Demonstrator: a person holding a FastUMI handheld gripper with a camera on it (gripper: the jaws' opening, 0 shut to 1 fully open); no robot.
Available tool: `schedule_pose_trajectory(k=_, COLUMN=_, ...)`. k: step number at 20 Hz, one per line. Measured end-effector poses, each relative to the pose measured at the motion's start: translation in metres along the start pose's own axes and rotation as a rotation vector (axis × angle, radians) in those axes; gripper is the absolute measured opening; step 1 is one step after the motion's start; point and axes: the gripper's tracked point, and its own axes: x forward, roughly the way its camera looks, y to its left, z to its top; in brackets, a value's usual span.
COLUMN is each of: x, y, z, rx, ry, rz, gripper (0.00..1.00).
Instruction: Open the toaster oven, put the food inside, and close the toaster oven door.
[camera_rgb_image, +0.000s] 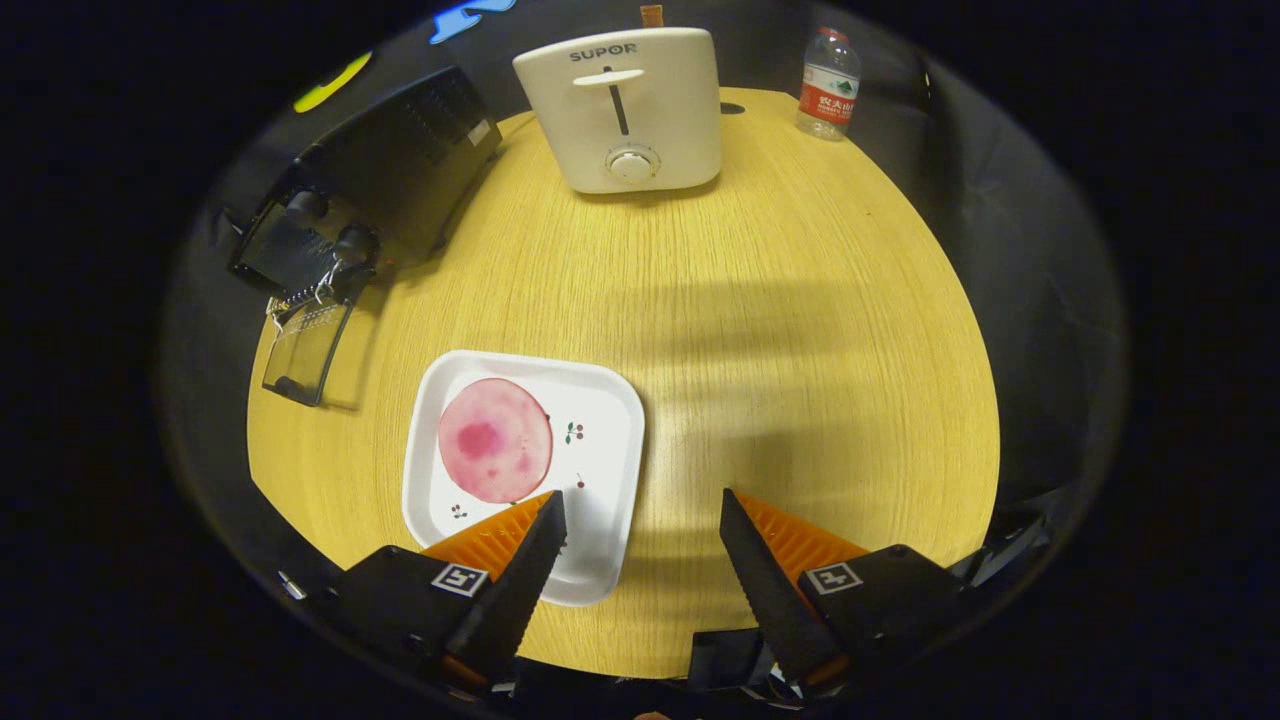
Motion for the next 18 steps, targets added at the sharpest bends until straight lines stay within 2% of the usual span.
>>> schedule_pose_trajectory(k=3, x=0.003, y=-0.002, z=0.005, rx=-0.011, ry=0.016, rz=-0.017, gripper=0.95)
schedule_pose_trajectory(k=6, x=0.003, y=-0.008, z=0.003, rx=-0.052, ry=0.021, rz=-0.077, gripper=0.93)
schedule_pose_trajectory(k=9, x=0.004, y=-0.007, z=0.003, rx=-0.053, ry=0.041, rz=-0.084, gripper=0.8)
schedule_pose_trajectory(k=12, x=0.002, y=0.0, z=0.003, rx=-0.109, ry=0.062, rz=-0.053, gripper=0.68)
schedule_pose_trajectory(k=14, x=0.01, y=0.01, z=0.002, rx=-0.116, ry=0.075, rz=-0.018, gripper=0.46)
schedule_pose_trajectory(k=16, x=0.008, y=0.01, z=0.001, rx=-0.102, ry=0.089, rz=-0.026, gripper=0.23)
schedule_pose_trajectory(k=18, x=0.01, y=0.009, z=0.001, rx=-0.105, ry=0.101, rz=-0.005, gripper=0.23)
